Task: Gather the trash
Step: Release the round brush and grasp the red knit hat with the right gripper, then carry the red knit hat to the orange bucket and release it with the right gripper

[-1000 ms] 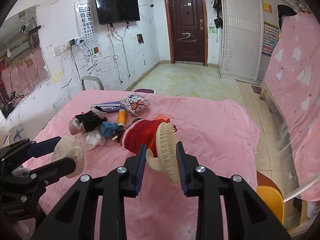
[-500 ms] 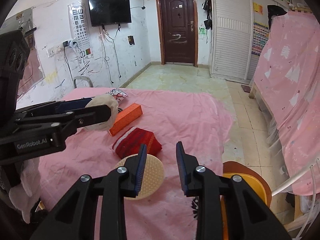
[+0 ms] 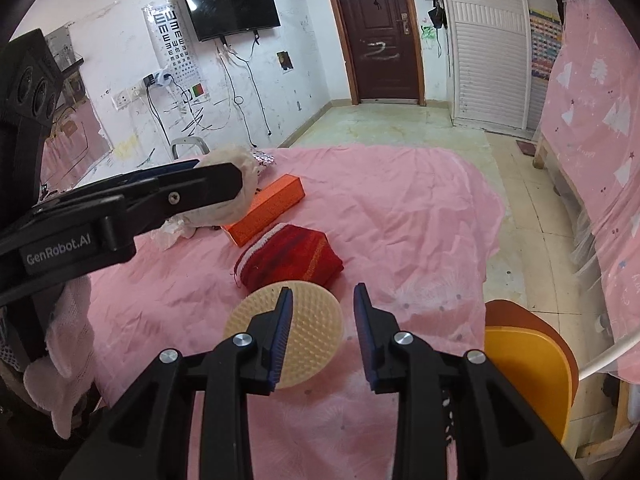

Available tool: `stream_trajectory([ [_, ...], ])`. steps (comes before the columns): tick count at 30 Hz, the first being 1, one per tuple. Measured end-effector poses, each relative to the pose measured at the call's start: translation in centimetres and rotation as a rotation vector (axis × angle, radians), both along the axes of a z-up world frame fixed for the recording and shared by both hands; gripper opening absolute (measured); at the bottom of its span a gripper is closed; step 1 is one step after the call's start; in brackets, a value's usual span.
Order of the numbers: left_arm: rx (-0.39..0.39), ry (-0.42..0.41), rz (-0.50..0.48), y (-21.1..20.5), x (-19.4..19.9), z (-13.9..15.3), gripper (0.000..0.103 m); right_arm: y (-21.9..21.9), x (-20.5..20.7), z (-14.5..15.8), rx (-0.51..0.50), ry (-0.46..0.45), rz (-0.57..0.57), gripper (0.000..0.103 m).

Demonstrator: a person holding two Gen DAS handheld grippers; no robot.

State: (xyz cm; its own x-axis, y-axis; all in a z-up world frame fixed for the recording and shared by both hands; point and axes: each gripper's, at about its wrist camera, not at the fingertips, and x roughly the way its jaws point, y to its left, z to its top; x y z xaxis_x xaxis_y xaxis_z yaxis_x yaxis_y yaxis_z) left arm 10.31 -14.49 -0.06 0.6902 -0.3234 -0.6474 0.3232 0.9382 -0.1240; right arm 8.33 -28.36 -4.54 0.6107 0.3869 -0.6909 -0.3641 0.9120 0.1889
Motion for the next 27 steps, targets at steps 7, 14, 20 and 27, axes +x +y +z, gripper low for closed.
stream_trajectory([
  [7,-0.028,-0.020,0.060,3.2,0.2,0.6,0.049,4.2,3.8,0.3,-0.109,0.023,0.075,0.052],
  [14,-0.061,-0.014,0.095,5.8,0.5,0.6,0.049,6.7,6.9,-1.8,-0.212,0.120,0.102,0.063],
  [20,-0.085,-0.003,0.103,6.6,0.6,0.3,0.049,6.7,7.4,-2.9,-0.171,0.168,0.121,0.054],
  [27,-0.078,-0.008,0.097,6.3,0.4,0.2,0.049,7.1,5.9,-0.7,-0.175,0.040,0.094,0.008],
])
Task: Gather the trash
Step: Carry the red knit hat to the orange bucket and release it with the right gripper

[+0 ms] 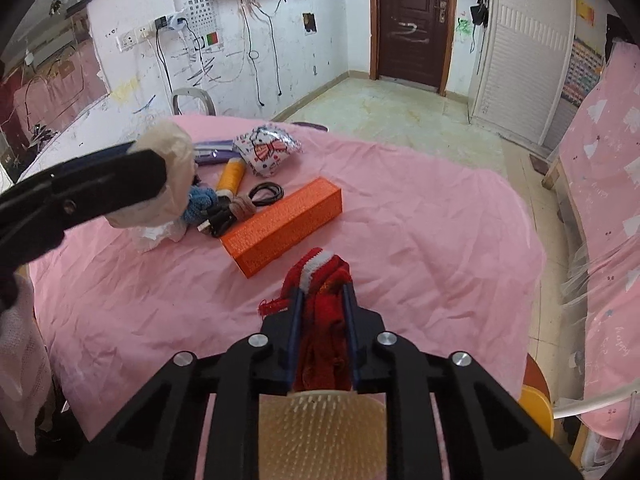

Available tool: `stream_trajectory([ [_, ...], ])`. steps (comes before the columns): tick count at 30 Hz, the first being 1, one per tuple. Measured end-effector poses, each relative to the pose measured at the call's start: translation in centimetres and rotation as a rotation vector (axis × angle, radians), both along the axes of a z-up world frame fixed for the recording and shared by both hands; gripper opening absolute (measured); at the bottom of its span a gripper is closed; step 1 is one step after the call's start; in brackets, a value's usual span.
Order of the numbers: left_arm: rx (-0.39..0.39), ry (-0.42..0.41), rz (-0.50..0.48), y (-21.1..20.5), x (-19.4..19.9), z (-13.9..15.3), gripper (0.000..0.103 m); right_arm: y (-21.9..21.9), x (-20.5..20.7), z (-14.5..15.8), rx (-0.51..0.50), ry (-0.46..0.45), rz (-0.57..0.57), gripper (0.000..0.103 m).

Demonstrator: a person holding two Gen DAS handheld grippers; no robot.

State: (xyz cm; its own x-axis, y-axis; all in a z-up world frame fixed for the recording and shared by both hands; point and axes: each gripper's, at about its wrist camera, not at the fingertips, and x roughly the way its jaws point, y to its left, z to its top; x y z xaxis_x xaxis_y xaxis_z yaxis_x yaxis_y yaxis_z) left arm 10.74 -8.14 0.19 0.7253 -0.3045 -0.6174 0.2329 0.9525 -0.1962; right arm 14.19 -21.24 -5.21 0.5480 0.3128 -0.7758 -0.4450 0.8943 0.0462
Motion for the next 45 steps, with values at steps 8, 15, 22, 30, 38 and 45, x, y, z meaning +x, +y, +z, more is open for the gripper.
stream_trajectory([
  [8,0.013,-0.017,-0.015,-1.1,-0.7,0.5,0.049,-2.2,-2.2,5.6,0.137,-0.183,-0.048,0.008],
  [15,0.037,-0.034,-0.038,-2.4,-1.2,0.9,0.049,-4.6,-4.3,9.2,0.206,-0.281,-0.066,0.005],
  [22,0.044,-0.015,-0.022,-2.1,-0.8,0.3,0.049,-4.2,-0.7,6.9,0.169,-0.171,-0.058,0.006],
  [30,0.030,-0.024,0.050,2.4,-0.1,0.5,0.049,-0.8,3.5,4.2,0.097,-0.071,-0.036,0.022],
  [38,-0.006,-0.007,0.062,4.6,0.9,-0.2,0.049,1.0,8.5,0.6,-0.045,0.007,-0.117,0.070],
  [45,-0.024,0.014,0.042,4.9,1.6,-1.1,0.049,0.8,11.0,-2.3,-0.042,0.105,-0.135,0.066],
])
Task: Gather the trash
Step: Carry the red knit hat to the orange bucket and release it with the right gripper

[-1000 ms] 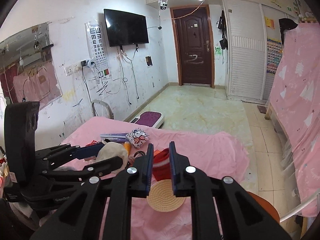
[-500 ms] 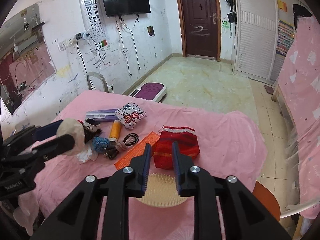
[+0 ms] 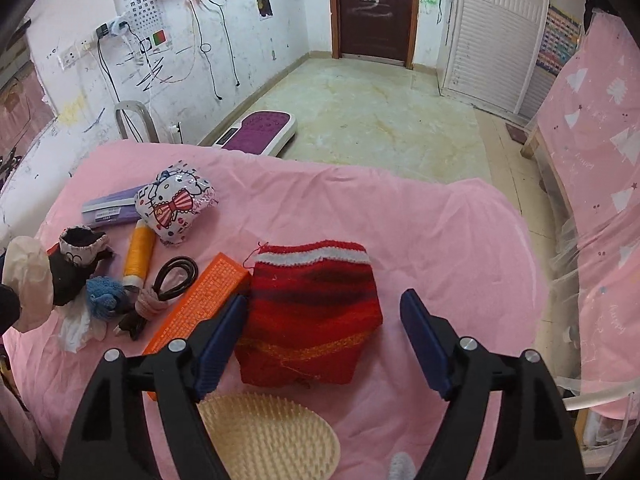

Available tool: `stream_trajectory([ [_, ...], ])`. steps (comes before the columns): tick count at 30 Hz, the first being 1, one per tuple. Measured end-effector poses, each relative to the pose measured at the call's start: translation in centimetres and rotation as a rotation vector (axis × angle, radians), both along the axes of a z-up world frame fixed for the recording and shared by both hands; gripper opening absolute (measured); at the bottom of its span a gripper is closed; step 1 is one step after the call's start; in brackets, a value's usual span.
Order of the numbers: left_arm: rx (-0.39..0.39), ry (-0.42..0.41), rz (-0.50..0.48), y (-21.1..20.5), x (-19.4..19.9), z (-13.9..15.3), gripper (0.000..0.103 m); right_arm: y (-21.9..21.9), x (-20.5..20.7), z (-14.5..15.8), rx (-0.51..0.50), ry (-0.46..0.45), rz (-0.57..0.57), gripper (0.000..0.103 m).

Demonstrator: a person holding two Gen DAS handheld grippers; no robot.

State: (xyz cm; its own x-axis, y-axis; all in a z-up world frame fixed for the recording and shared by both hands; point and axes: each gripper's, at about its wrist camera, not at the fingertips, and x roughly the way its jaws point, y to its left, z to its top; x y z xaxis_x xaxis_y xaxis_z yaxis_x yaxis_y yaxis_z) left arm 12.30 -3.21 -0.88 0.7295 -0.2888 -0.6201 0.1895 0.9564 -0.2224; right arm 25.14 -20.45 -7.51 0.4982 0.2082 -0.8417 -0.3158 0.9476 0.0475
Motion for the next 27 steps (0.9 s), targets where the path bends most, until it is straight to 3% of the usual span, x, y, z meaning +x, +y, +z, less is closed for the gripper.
stream_trajectory([
  [4,-0.002,0.005,-0.004,0.0,0.2,-0.1,0.049,0.3,0.0,-0.6,0.009,0.008,0.016,0.029],
  [7,0.000,0.005,-0.004,-0.1,0.2,-0.1,0.049,0.5,-0.6,0.1,0.005,-0.021,0.021,0.011],
  [17,0.039,-0.022,-0.026,-2.6,-0.5,1.0,0.049,-1.9,-3.9,4.0,0.052,-0.145,-0.015,0.010],
  [27,0.087,-0.048,-0.147,-9.8,-1.9,3.0,0.049,-9.1,-8.8,7.8,0.137,-0.265,-0.084,0.010],
])
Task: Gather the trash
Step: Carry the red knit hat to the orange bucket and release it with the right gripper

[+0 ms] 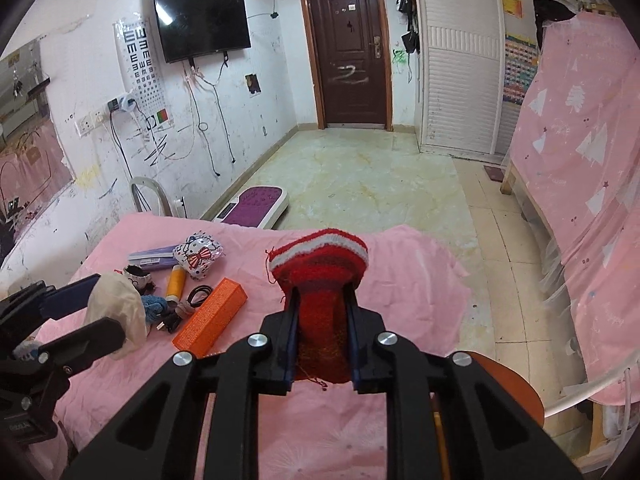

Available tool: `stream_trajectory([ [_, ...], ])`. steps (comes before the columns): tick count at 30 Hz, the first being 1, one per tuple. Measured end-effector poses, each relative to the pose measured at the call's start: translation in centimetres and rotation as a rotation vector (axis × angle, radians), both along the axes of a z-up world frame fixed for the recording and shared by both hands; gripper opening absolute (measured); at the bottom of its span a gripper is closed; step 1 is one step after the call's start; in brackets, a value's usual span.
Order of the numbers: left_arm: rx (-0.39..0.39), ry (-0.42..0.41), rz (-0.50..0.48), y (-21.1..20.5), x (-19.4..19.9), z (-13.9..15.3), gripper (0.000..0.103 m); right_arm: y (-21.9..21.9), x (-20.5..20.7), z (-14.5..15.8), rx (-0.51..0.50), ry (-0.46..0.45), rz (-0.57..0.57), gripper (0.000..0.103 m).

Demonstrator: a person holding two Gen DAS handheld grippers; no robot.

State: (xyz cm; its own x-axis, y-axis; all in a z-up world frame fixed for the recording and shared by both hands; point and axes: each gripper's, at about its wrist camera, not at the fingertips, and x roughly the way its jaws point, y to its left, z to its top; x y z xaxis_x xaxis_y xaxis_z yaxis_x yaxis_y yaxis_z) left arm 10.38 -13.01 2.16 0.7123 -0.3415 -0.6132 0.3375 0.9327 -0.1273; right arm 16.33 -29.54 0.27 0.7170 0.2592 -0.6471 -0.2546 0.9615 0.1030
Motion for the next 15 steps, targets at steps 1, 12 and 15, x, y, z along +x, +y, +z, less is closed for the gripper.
stream_trajectory([
  [1,0.002,0.005,-0.020,-0.8,-0.1,0.1,0.049,-1.1,-0.6,0.3,0.011,-0.013,-0.008,0.010],
  [12,0.098,0.008,-0.171,-11.0,-1.6,0.2,0.049,-11.1,-5.1,0.9,0.085,-0.094,-0.102,0.010],
  [15,0.126,0.017,-0.211,-13.6,-2.0,-0.4,0.049,-13.9,-6.5,0.5,0.104,-0.109,-0.131,0.010],
])
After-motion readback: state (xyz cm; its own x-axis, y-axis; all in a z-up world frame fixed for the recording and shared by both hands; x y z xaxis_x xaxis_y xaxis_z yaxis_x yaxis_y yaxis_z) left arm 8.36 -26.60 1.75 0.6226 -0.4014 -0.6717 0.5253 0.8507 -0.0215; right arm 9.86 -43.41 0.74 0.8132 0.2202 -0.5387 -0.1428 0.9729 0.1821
